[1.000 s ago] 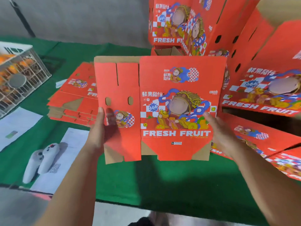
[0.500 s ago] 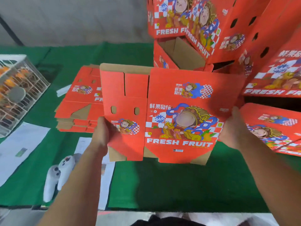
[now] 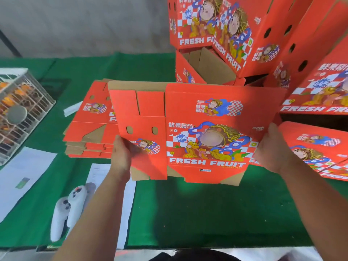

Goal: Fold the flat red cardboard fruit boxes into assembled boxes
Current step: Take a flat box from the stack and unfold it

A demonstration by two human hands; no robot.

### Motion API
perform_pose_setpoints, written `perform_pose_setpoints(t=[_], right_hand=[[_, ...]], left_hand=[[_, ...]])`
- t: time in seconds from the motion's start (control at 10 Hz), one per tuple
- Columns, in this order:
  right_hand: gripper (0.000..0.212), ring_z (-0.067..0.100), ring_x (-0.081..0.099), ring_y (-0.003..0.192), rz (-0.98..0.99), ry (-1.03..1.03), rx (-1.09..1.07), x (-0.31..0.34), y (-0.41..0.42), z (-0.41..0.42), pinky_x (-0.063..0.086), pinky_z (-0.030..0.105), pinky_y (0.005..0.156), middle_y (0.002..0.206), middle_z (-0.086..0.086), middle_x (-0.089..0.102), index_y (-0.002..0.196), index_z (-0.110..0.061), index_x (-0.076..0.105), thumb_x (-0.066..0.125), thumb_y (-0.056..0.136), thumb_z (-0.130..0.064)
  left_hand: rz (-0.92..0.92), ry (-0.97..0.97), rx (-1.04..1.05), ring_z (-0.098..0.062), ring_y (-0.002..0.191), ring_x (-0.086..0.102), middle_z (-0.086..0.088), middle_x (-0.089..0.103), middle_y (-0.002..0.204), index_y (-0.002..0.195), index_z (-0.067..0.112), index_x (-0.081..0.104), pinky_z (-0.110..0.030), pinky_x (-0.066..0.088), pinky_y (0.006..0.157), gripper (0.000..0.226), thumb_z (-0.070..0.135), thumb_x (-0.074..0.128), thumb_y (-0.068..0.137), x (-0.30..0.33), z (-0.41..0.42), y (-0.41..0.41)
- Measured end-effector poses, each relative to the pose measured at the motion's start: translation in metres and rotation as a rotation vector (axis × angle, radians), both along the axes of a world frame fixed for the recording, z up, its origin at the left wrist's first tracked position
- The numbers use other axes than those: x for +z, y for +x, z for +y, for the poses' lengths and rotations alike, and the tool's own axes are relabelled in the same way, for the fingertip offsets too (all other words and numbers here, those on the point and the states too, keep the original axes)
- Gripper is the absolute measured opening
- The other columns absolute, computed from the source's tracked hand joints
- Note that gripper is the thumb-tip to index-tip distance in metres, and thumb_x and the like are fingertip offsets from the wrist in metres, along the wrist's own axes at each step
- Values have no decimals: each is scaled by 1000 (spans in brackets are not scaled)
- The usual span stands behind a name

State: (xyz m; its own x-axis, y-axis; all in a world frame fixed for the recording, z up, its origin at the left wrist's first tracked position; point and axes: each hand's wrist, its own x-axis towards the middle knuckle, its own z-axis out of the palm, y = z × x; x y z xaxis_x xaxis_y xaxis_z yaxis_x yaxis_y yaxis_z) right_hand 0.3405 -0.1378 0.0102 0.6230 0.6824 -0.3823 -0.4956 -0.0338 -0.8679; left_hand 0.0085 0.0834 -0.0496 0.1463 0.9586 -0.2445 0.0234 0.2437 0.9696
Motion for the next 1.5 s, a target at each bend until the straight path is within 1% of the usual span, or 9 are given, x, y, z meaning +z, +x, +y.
perform_pose_setpoints(t=[0.1, 0.2, 0.4, 0.5, 0.7, 0.9, 1.2, 1.4, 1.5], right_hand=[[52, -15, 62, 57, 24, 52, -35, -15, -2, 0, 56, 11, 65, 64, -23, 68, 102, -28, 79, 30, 115, -15], [33, -26, 61, 80, -34, 83, -134, -24, -1, 2, 55, 16, 87, 85, -47, 65, 124, -27, 62, 33, 113, -13], [38, 6, 77, 78, -19, -8, -476, -27, 18, 1, 57, 21, 55, 95, -16, 80, 99, -31, 70, 37, 102, -49], [39, 16, 79, 87, -10, -56, -477, -31, 23, 0, 63, 32, 71, 99, -10, 80, 106, -32, 69, 37, 100, -52], [34, 30, 74, 109, 49, -25, -359, -34, 28, 0, 60, 45, 93, 108, -1, 79, 104, -33, 68, 44, 97, -56], [66, 27, 73, 114, -24, 51, -229, -35, 18, 5, 58, 47, 95, 130, 5, 73, 138, -31, 62, 39, 95, -75], [73, 30, 65, 124, -425, -48, -35, -33, 14, 6, 51, 53, 108, 136, 13, 65, 147, -18, 49, 62, 92, -63], [60, 35, 76, 102, 98, -242, 362, -36, 11, -16, 64, 50, 70, 118, 11, 77, 124, -28, 73, 77, 76, -65], [44, 38, 74, 109, 41, -212, 253, -37, 17, -10, 60, 61, 86, 123, 11, 75, 127, -28, 71, 72, 91, -53]], left_hand=[[67, 479, 61, 2, 123, 54, 25, 60, 134, 140, 54, 46, -21, 40, 110, 45, 33, 50, 100, 24, -14, 22], [343, 643, -94, -9, 134, 34, -2, 43, 147, 163, 32, 20, -10, 27, 107, 85, 45, 65, 92, 31, -25, 44], [753, 1015, -142, -47, 154, 13, -35, 10, 163, 166, 14, 16, -56, 15, 124, 110, 54, 76, 83, 55, -40, 73], [797, 1084, -214, -38, 149, 26, -20, 17, 167, 165, 8, 20, -54, 24, 119, 111, 70, 63, 83, 61, -44, 89], [223, 635, -440, -24, 92, 71, -2, 71, 106, 112, 23, 43, -44, 60, 79, 62, 54, 84, 76, 76, -18, 100], [-140, 417, -400, -34, 100, 74, -19, 75, 106, 108, 22, 53, -44, 59, 89, 44, 26, 87, 80, 67, -20, 80], [-702, 201, -115, -12, 50, 42, 3, 45, 61, 97, 25, 37, -24, 39, 51, 39, 32, 73, 84, 113, -33, 106], [-745, -25, 137, -17, 57, 51, -2, 60, 72, 130, 21, 31, -27, 45, 56, 57, 29, 75, 95, 85, -17, 112], [-609, -108, 74, -13, 77, 74, 1, 70, 107, 155, 28, 20, -28, 55, 76, 73, 29, 69, 100, 51, -14, 97]])
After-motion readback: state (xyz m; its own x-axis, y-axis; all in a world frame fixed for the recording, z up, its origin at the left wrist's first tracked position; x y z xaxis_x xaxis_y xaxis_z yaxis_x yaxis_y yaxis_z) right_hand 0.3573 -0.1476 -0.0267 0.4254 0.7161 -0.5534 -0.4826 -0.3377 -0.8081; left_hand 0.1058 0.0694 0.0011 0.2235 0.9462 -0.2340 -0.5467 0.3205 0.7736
